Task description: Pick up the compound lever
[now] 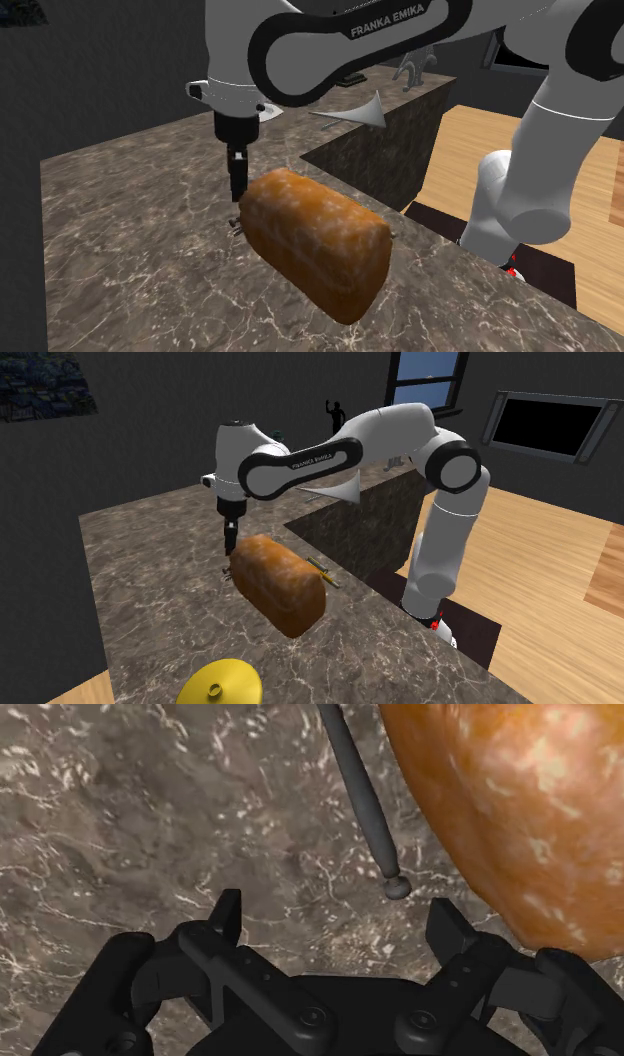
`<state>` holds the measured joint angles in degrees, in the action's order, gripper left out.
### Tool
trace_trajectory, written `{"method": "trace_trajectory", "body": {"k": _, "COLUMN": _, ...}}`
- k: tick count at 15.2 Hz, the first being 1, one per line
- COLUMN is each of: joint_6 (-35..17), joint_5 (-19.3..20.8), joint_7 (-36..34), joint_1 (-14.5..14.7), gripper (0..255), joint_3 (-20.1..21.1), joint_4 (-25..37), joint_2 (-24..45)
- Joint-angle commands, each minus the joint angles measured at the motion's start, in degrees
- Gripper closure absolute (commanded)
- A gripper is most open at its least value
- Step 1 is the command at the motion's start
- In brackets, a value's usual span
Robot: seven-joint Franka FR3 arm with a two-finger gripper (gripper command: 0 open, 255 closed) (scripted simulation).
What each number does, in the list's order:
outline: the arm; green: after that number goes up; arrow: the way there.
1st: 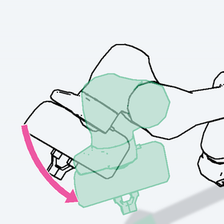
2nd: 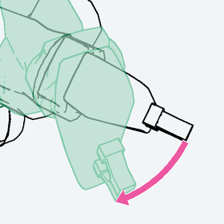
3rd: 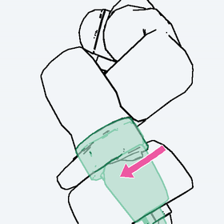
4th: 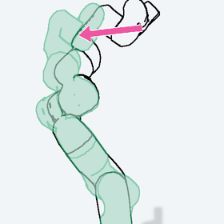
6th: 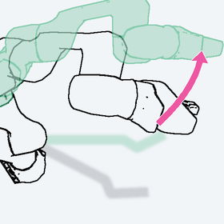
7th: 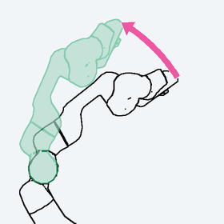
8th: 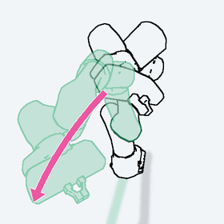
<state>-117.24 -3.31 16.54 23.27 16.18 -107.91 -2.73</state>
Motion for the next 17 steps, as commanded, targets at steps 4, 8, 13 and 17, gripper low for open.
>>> {"method": "trace_trajectory", "body": {"k": 4, "joint_6": -1.29, "joint_5": 1.91, "joint_7": 1.73, "joint_1": 2.62, "gripper": 0, "joint_3": 2.58, "joint_4": 1.78, "joint_2": 4.22}}
{"method": "trace_trajectory", "body": {"k": 8, "joint_6": -4.29, "joint_5": 2.05, "joint_7": 1.69, "joint_1": 2.66, "gripper": 0, "joint_3": 2.60, "joint_4": -0.76, "joint_2": 4.70}}
{"method": "trace_trajectory", "body": {"k": 13, "joint_6": -6.49, "joint_5": 1.17, "joint_7": 2.26, "joint_1": 2.52, "gripper": 255, "joint_3": 2.62, "joint_4": -4.79, "joint_2": 2.80}}
{"method": "trace_trajectory", "body": {"k": 17, "joint_6": -6.35, "joint_5": 1.16, "joint_7": 2.37, "joint_1": 2.45, "gripper": 255, "joint_3": 2.54, "joint_4": -4.61, "joint_2": 2.85}}
